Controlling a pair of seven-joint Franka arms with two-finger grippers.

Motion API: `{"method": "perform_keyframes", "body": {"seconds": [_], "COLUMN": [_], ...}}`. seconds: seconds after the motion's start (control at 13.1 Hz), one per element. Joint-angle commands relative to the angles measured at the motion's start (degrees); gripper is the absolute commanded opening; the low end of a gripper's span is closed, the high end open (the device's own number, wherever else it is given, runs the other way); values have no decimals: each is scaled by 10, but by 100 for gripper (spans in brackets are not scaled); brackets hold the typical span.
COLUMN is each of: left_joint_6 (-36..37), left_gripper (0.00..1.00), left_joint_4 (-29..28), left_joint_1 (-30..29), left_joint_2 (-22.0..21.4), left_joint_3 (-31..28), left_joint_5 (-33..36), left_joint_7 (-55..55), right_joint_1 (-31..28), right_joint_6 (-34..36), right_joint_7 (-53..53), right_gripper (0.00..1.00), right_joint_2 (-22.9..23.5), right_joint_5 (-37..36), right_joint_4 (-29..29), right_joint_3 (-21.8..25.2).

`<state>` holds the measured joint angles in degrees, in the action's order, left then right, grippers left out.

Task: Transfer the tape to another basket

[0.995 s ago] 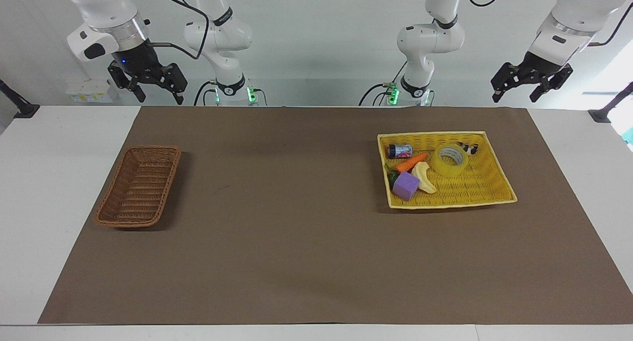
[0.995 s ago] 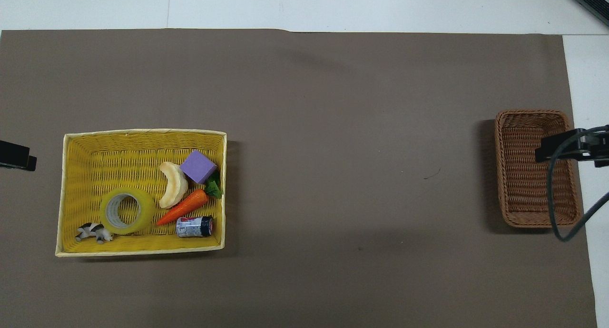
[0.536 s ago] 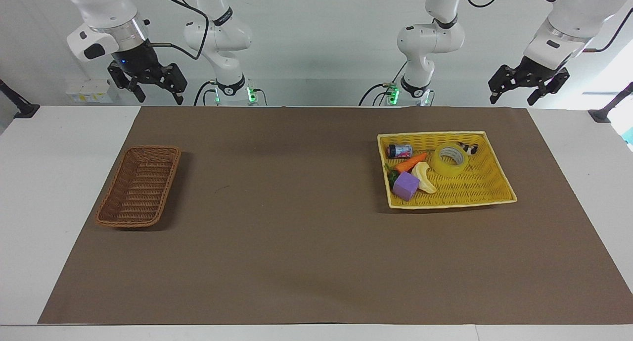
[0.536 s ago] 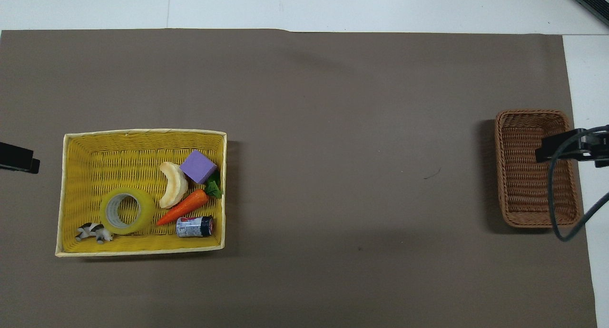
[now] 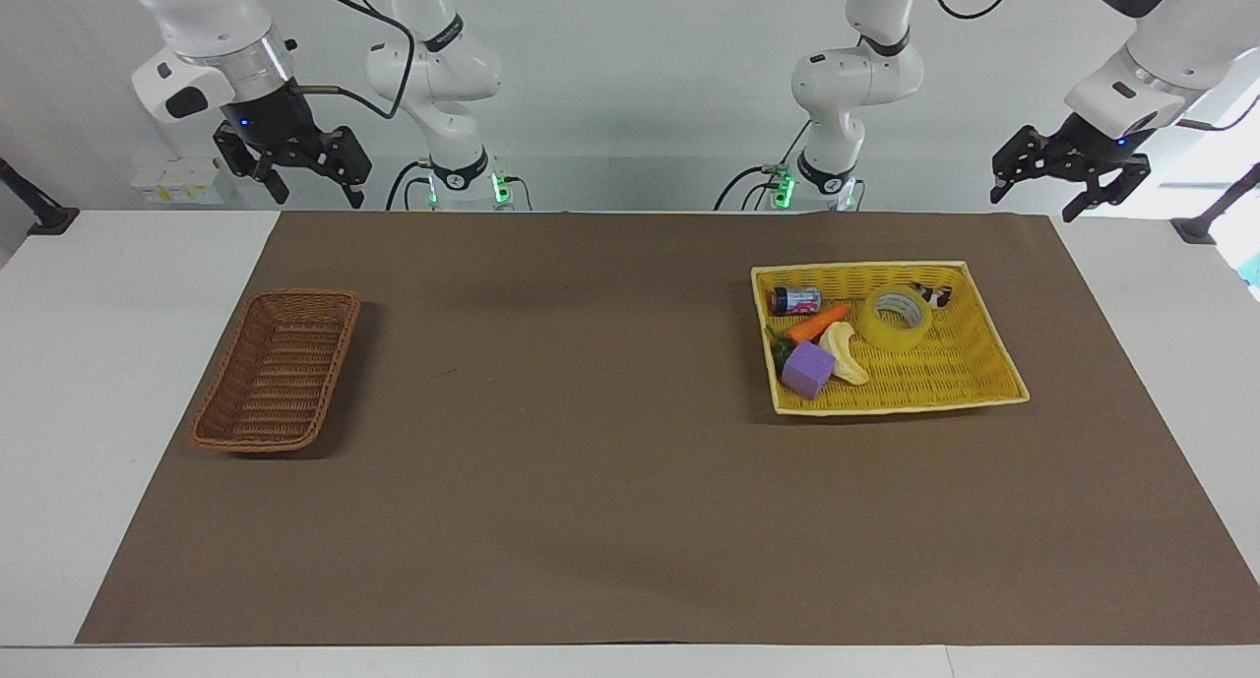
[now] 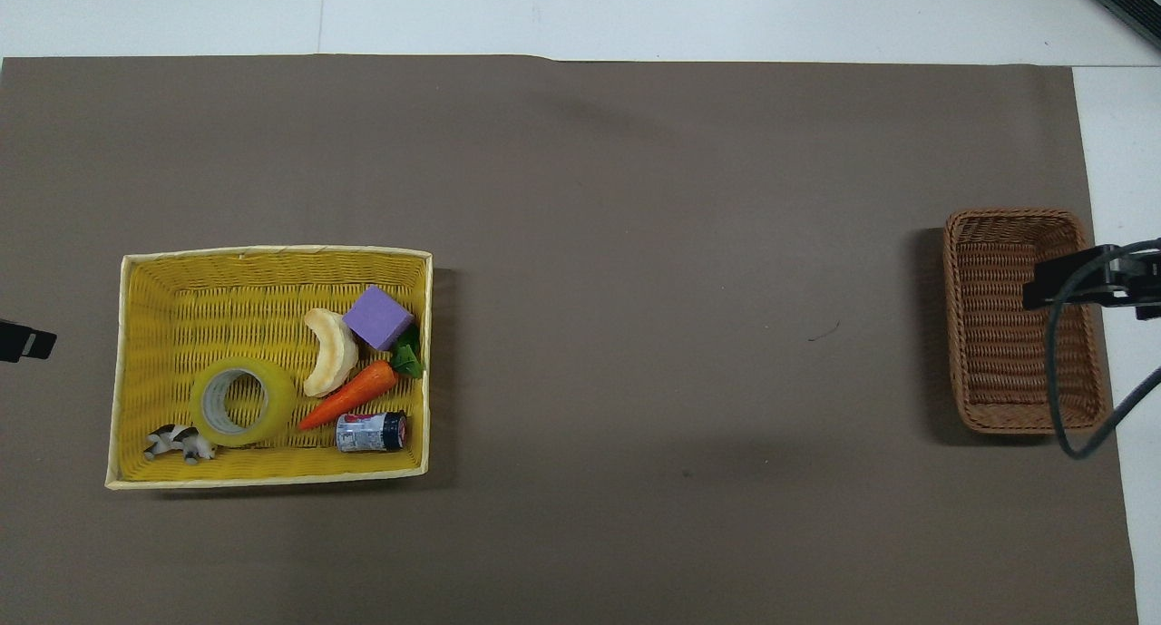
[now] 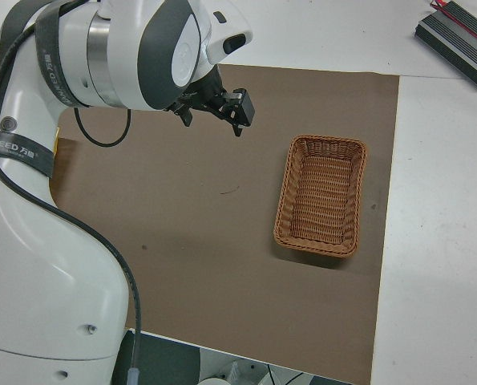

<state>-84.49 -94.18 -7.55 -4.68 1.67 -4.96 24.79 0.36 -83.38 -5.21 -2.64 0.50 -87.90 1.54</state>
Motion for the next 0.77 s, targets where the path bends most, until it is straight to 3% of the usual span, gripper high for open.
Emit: {"method": "perform_keyframes", "body": {"seconds": [0.0,0.69], "left_joint_6": [-44,-232], "left_gripper": [100,100], "left_joint_4": [-59,-243], "left_joint_1": [-12,-12], "left_joint_2": [-16,-13], "left_joint_3": [3,3], "left_joint_5": [-17,-17], "left_joint_7": [27,32], "right_joint_1": [-9,-10], "right_joint_6": [-6,-6], "right_joint_7": [11,11], "right_gripper": [100,100], "right_joint_2": [-12,-12], "right_joint_5": [9,9], "right_joint_4": [-16,-16], "right_joint_3": [-2,-1]}}
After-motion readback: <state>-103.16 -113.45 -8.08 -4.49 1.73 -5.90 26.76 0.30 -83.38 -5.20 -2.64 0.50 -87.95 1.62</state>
